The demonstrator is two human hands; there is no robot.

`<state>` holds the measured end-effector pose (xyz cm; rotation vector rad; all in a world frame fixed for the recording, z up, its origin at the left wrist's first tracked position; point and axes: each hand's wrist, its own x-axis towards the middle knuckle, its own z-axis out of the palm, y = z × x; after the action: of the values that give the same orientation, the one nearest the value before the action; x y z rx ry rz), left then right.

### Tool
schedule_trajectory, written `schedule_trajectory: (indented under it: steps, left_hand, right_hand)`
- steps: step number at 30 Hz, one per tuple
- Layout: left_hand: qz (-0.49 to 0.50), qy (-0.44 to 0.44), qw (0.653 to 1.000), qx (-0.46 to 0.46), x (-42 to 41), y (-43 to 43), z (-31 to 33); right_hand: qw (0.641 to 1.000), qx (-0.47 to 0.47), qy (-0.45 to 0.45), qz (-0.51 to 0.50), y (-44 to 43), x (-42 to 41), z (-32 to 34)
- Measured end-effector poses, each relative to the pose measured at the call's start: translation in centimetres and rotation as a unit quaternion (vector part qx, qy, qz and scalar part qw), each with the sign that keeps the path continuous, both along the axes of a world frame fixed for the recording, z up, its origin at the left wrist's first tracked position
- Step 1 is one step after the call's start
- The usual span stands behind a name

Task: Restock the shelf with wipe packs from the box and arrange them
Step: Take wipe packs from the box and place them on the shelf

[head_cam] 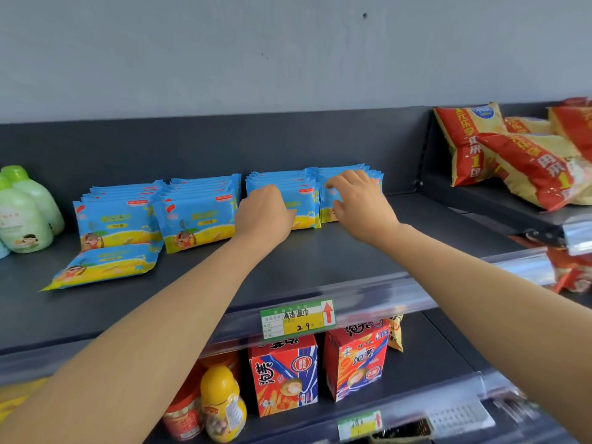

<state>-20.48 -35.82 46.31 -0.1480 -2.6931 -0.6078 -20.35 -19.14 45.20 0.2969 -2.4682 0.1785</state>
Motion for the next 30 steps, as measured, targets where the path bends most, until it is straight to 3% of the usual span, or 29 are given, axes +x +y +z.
schedule_trajectory:
  steps: [8,13,17,25,30]
  left_hand:
    - [-0.245,-0.001,0.968,-0.056,6.0,6.2,-0.1]
    - [-0.411,-0.021,0.91,-0.052,11.2,12.1,-2.9]
    - [-0.507,-0.104,0.851,-0.088,15.2,17.6,-6.8]
    - [-0.526,-0.27,0.778,-0.214,18.5,27.8,-19.2]
    - [-0.458,-0.353,0.777,-0.247,18.4,32.2,-27.6]
  right_hand:
    - [0.996,-0.008,-0.002,-0.094,4.0,6.6,-1.9]
    - [0.979,-0.065,0.024,-0.193,9.8,15.8,-6.6]
    - [0.944,-0.098,-0.043,-0.311,14.2,23.7,-12.1]
    - [0.845,-0.159,-0.271,-0.432,20.9,33.1,-23.1]
    - [0.81,-0.197,-0.364,-0.415,24.8,34.7,-29.0]
